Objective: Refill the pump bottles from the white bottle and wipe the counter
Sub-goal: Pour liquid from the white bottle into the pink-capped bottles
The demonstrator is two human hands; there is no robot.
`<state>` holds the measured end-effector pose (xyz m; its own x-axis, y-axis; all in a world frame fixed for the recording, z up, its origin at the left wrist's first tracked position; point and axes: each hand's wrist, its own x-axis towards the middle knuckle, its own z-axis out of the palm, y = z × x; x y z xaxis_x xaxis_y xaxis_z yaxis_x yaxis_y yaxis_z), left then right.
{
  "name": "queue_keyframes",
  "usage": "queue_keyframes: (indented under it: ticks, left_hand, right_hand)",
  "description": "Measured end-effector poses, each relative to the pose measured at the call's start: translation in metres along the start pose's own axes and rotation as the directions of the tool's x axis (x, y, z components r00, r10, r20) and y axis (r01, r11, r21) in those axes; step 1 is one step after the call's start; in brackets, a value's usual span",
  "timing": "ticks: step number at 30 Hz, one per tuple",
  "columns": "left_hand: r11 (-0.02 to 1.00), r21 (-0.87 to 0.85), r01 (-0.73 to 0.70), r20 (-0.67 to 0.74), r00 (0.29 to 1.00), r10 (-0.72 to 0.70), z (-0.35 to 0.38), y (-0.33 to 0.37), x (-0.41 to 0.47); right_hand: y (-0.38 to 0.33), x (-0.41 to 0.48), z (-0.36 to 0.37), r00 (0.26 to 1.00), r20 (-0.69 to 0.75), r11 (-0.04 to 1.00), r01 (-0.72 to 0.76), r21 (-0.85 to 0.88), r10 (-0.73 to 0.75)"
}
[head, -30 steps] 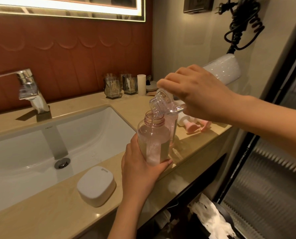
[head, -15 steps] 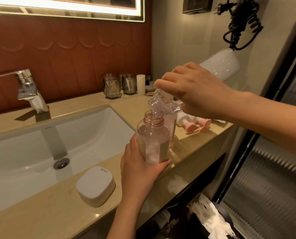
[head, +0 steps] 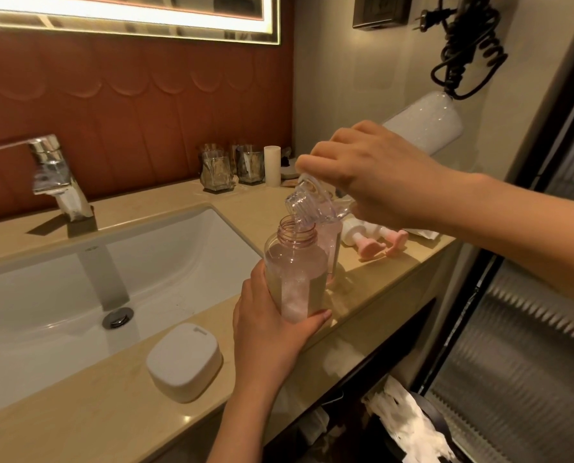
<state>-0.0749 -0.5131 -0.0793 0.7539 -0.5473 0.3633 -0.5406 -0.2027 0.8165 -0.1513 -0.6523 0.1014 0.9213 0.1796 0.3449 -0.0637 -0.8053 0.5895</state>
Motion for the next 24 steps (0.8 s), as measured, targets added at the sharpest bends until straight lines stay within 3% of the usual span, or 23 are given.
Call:
queue_keyframes:
  ticks: [24]
  left_hand:
    - [1.000, 0.011, -0.010, -0.004, 1.000, 0.011, 0.001, -0.002, 0.001]
  right_hand:
    - [-0.003, 0.008, -0.014, 0.992, 0.122, 0.998, 0.033, -0.046, -0.027]
